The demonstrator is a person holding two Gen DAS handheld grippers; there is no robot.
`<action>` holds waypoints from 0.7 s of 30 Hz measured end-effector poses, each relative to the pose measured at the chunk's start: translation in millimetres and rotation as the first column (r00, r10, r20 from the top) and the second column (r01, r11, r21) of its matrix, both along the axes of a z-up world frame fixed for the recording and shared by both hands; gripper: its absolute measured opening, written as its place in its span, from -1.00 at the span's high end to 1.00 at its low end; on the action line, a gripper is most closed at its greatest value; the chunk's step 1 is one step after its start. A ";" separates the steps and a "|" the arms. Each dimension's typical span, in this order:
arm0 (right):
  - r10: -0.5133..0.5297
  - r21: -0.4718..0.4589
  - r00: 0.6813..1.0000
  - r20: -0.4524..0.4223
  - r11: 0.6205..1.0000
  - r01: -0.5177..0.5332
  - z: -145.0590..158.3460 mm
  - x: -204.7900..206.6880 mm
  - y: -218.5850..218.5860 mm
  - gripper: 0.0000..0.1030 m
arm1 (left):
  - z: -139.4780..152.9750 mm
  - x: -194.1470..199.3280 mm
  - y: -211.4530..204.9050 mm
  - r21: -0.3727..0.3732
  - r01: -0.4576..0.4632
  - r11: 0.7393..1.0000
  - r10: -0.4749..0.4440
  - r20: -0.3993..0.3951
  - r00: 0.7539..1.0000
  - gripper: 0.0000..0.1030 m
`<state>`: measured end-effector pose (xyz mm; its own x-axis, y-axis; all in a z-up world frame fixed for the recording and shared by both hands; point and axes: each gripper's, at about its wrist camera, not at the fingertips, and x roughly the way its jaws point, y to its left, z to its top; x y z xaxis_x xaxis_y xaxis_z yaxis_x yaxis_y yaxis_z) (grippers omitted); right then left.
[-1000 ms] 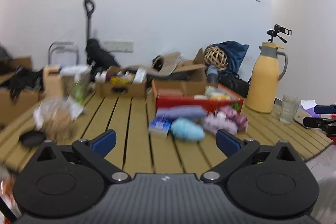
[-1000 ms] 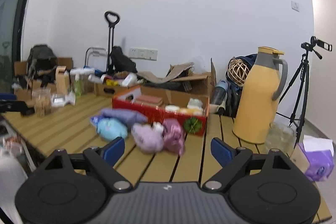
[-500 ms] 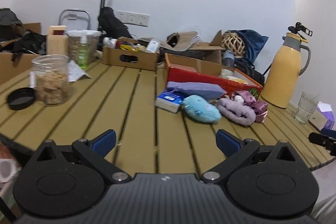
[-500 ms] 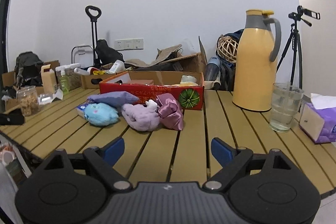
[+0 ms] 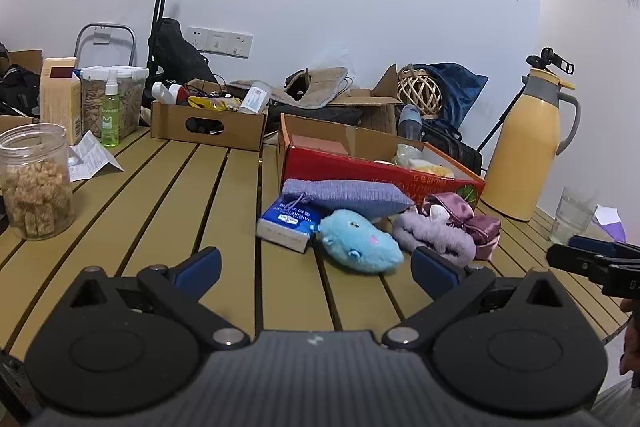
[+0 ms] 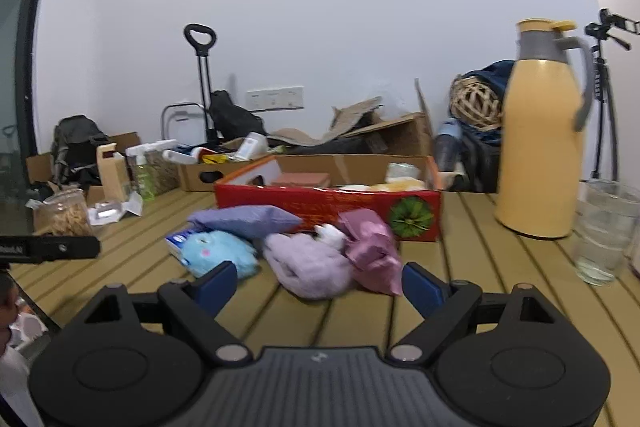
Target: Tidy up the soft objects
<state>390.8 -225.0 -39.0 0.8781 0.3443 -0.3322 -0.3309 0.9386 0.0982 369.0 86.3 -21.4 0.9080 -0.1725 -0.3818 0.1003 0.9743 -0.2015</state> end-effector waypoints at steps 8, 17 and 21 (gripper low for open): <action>0.079 0.056 0.992 -0.095 0.996 -0.074 -1.4 43.6 25.9 -0.63 | -4.2 39.1 -2.0 -0.034 0.030 0.999 -0.032 -0.065 0.997 -0.97; 0.219 0.150 0.931 -0.292 0.972 -0.182 -24.3 117.3 73.2 -0.14 | -20.3 110.5 -1.2 -0.159 0.100 0.982 -0.131 -0.197 0.972 -0.44; 0.226 0.095 0.922 -0.314 0.974 -0.207 -40.6 135.1 103.9 0.06 | -34.3 135.0 0.1 -0.265 0.113 0.958 -0.182 -0.255 0.950 0.26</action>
<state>525.8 -121.1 -79.7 0.6295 0.5416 -0.5571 -0.4670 0.8368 0.2858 504.0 86.4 -55.7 0.7309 -0.4158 -0.5412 0.1461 0.8699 -0.4710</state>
